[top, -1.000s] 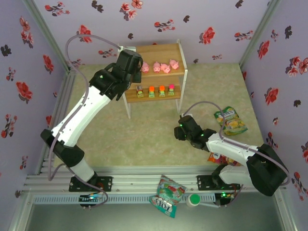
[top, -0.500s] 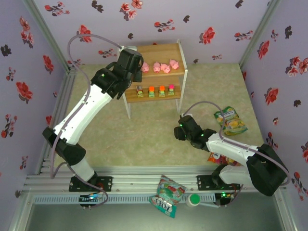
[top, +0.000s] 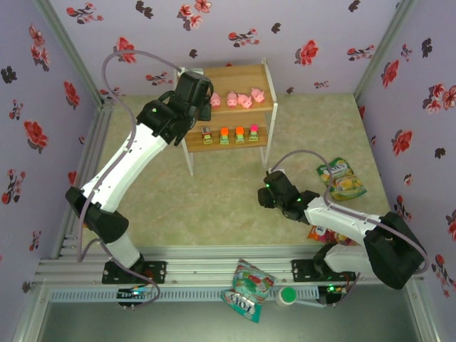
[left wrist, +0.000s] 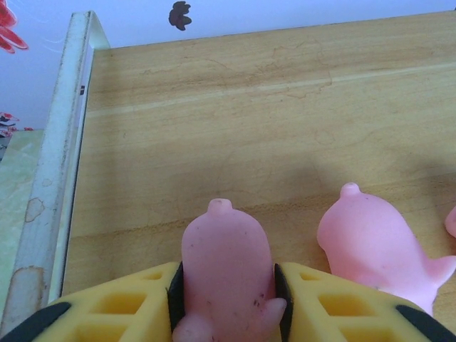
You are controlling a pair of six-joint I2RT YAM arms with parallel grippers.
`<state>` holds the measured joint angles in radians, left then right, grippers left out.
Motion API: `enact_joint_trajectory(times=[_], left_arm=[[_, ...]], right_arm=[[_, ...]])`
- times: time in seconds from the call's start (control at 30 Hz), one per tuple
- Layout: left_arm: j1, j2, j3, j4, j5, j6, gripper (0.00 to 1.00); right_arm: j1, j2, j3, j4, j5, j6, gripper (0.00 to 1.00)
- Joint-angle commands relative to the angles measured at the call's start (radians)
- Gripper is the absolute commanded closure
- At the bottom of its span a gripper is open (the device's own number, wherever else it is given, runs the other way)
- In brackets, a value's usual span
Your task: Place and organize the plastic toys onto the shelf
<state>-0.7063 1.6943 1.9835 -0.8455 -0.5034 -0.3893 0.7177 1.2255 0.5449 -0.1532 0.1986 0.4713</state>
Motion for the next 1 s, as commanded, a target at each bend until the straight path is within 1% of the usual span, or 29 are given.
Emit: enact_joint_trajectory(times=[0.0, 0.5, 0.97], left_arm=[[0.010, 0.015, 0.029, 0.001, 0.007, -0.008, 0.59], [0.010, -0.003, 0.044, 0.009, 0.010, -0.006, 0.52], [0.007, -0.062, 0.020, 0.012, -0.002, -0.008, 0.51]], right_arm=[[-0.004, 0.008, 0.007, 0.012, 0.015, -0.011, 0.53], [-0.004, 0.023, 0.015, 0.009, 0.014, -0.011, 0.52], [-0.003, 0.025, 0.015, 0.011, 0.017, -0.013, 0.51]])
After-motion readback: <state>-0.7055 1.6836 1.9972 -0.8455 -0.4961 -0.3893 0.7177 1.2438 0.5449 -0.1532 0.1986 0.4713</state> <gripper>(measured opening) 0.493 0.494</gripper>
